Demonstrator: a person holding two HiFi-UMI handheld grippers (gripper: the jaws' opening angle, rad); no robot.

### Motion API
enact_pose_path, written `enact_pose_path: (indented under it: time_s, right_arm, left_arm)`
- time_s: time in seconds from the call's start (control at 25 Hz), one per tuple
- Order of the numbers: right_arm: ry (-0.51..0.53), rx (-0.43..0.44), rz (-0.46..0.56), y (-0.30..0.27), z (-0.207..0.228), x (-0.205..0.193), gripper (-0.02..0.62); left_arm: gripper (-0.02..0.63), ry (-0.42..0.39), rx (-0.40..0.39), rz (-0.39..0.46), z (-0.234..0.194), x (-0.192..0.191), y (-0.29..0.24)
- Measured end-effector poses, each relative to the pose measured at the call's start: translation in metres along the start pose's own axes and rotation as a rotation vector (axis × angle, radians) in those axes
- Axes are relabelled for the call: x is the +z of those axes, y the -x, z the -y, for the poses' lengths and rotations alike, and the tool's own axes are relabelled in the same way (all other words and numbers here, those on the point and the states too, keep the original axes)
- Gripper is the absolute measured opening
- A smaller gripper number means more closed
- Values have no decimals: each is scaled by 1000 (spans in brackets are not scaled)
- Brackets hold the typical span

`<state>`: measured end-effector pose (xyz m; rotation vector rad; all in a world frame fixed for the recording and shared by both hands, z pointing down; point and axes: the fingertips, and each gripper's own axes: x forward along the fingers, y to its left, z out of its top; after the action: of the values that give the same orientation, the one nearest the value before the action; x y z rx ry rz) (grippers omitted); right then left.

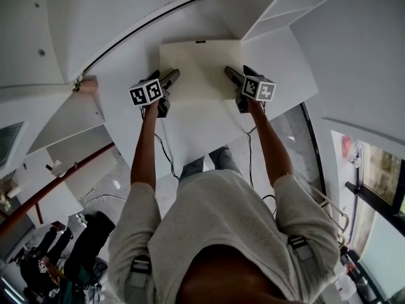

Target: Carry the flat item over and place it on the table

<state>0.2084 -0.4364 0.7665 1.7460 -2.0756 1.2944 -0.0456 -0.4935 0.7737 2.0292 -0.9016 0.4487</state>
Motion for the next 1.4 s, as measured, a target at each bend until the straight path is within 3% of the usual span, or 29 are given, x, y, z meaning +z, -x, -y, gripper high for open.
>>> enact_pose_path:
  time_s: [0.36,0.64,0.84,0.88,1.04,1.12,1.2,1.4]
  right_arm:
    - [88,-34,59,26,0,13,376]
    - [170,-9,100,47,-19,17,376]
    - [214,10,140,63,-42,21,370]
    - [229,9,147,66,-47,20,356]
    - [291,-32,169,81,-58,18,198]
    - [309,-40,181,86,-64,16,147]
    - [316,-38,191,90,-70,14,109]
    - [321,-32,215,99,-81,11,67]
  left_arm:
    - [426,-64,101,132,-9,27,35]
    - [426,-148,103,167,12,25,55]
    - [426,-152,94,219,24,24,74]
    - [426,-158,96,229,26,24,78]
    - [417,-200,92,264,40,21,96]
    - [361,-225,90,281,48,18,105]
    - [242,-247,92,311,54,18,114]
    - [63,-270,95,386,65,16,136]
